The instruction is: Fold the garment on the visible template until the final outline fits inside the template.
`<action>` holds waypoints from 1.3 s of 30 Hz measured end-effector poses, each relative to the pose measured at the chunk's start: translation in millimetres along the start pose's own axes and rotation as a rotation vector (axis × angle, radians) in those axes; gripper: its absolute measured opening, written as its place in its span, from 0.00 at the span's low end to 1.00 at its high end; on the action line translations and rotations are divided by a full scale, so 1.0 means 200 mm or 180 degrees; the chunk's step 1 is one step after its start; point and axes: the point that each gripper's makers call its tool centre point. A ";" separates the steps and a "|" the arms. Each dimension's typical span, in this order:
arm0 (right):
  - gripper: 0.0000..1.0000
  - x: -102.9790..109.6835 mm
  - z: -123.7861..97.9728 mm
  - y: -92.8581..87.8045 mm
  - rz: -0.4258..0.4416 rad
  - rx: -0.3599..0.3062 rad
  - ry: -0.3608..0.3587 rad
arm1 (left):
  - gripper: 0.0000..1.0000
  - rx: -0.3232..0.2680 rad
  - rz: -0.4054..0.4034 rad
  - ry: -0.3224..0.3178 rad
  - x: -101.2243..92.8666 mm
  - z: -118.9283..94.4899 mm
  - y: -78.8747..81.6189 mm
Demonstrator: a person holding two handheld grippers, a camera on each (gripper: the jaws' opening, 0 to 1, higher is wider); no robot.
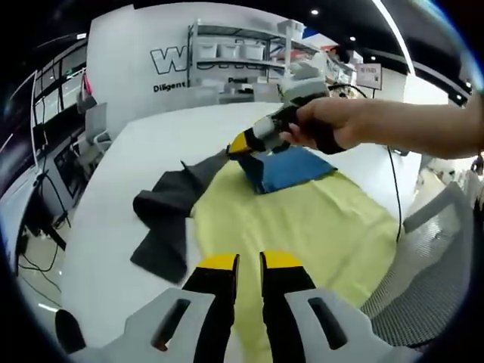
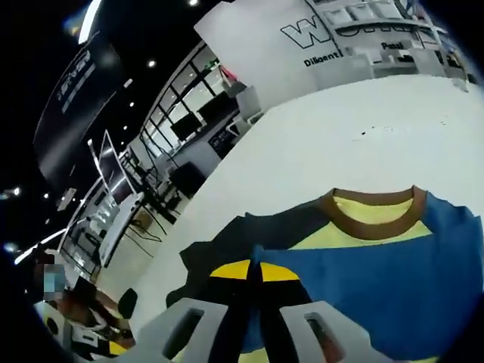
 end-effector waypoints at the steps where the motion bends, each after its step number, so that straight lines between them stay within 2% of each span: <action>1: 0.00 0.00 0.02 -0.01 -0.0017 0.0032 -0.0011 | 0.10 0.0028 0.0003 -0.0014 0.00 0.00 0.00; 7: 0.00 0.00 0.09 -0.07 -0.0052 0.0163 -0.0066 | 0.10 -0.0005 -0.0039 -0.0003 0.01 -0.02 0.01; 9: 0.00 -0.04 0.14 -0.09 -0.0209 0.0230 -0.0135 | 0.09 0.0010 -0.0050 0.0017 0.02 -0.02 0.00; 15: 0.00 -0.06 0.17 -0.15 -0.0202 0.0370 -0.0203 | 0.09 0.0042 -0.0096 0.0037 0.02 -0.03 -0.03; 23: 0.00 -0.07 0.20 -0.15 -0.0243 0.0383 -0.0219 | 0.09 0.0054 -0.0106 0.0059 0.03 -0.03 -0.03; 26: 0.03 -0.03 0.20 -0.13 -0.0304 0.0345 -0.0083 | 0.09 0.0056 -0.0117 0.0065 0.03 -0.03 -0.03; 27: 0.06 0.00 0.20 -0.11 -0.0378 0.0308 0.0025 | 0.09 0.0059 -0.0120 0.0068 0.03 -0.03 -0.03; 29: 0.08 0.03 0.19 -0.08 -0.0474 0.0275 0.0081 | 0.09 0.0060 -0.0124 0.0071 0.03 -0.03 -0.04; 35: 0.18 0.02 0.18 0.02 -0.1250 0.0392 -0.0001 | 0.09 0.0061 -0.0149 0.0079 0.03 -0.03 -0.05; 38: 0.19 -0.02 0.18 0.01 -0.1481 0.0562 -0.0068 | 0.09 0.0055 -0.0155 0.0081 0.03 -0.03 -0.05; 39: 0.21 -0.04 0.19 -0.02 -0.1666 0.0732 -0.0041 | 0.09 0.0055 -0.0157 0.0083 0.04 -0.03 -0.05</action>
Point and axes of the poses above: the point that each gripper's makers call its tool centre point, and the gripper's own axes: z roughly forward along the fingers, x roughly to its left, y roughly out of its top, and after that the axes turned 8 degrees about z, right-handed
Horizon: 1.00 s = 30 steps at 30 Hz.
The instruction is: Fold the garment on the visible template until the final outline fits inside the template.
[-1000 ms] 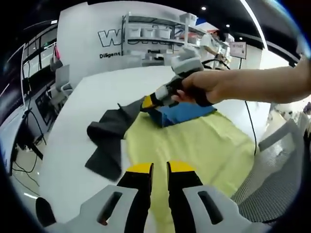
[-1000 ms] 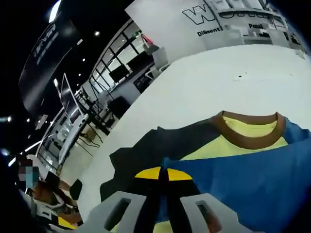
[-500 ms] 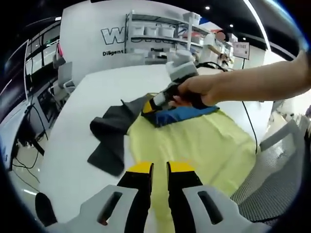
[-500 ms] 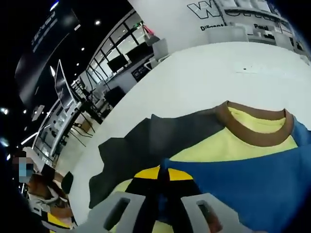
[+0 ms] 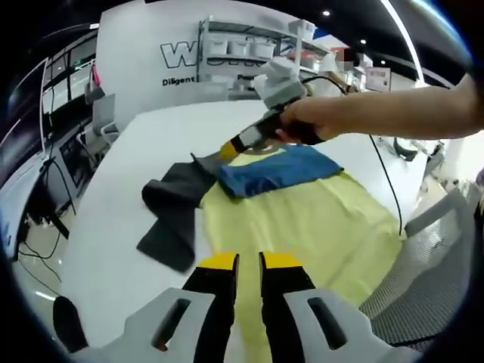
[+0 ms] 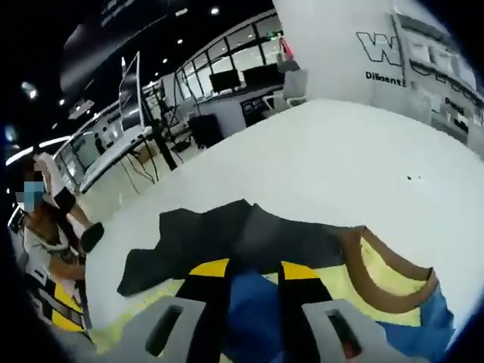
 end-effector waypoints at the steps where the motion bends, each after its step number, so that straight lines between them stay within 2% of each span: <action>1: 0.23 0.00 0.01 -0.02 -0.0053 0.0061 0.0025 | 0.09 0.0000 -0.0002 0.0002 0.00 0.00 0.00; 5: 0.29 0.02 0.03 -0.06 -0.0396 0.0228 0.0175 | 0.09 -0.0006 -0.0009 0.0009 0.01 0.00 0.00; 9: 0.30 0.07 0.05 -0.09 -0.0539 0.0316 0.0368 | 0.09 -0.0005 -0.0013 0.0019 0.02 -0.01 -0.01; 13: 0.30 0.08 0.08 -0.09 -0.0718 0.0311 0.0397 | 0.09 -0.0005 -0.0023 0.0032 0.02 -0.01 -0.01; 17: 0.22 0.09 0.11 -0.10 -0.0765 0.0335 0.0427 | 0.09 -0.0003 -0.0040 0.0055 0.04 -0.01 -0.01; 23: 0.03 0.08 0.10 -0.12 -0.0860 0.0394 0.0358 | 0.09 0.0002 -0.0056 0.0072 0.04 -0.02 -0.02; 25: 0.00 0.08 0.09 -0.12 -0.0896 0.0359 0.0331 | 0.09 0.0006 -0.0058 0.0075 0.05 -0.02 -0.03; 28: 0.00 0.08 0.07 -0.06 -0.0842 0.0130 0.0354 | 0.09 0.0022 -0.0060 0.0066 0.04 -0.01 -0.03; 30: 0.00 0.08 0.06 -0.05 -0.0782 0.0059 0.0360 | 0.09 0.0027 -0.0056 0.0060 0.04 -0.01 -0.04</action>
Point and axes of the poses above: the point that each gripper's makers call its tool centre point, and the gripper's own axes: z roughly forward along the fingers, x roughly to its left, y roughly out of its top, and after that the axes turned 8 degrees about z, right-handed
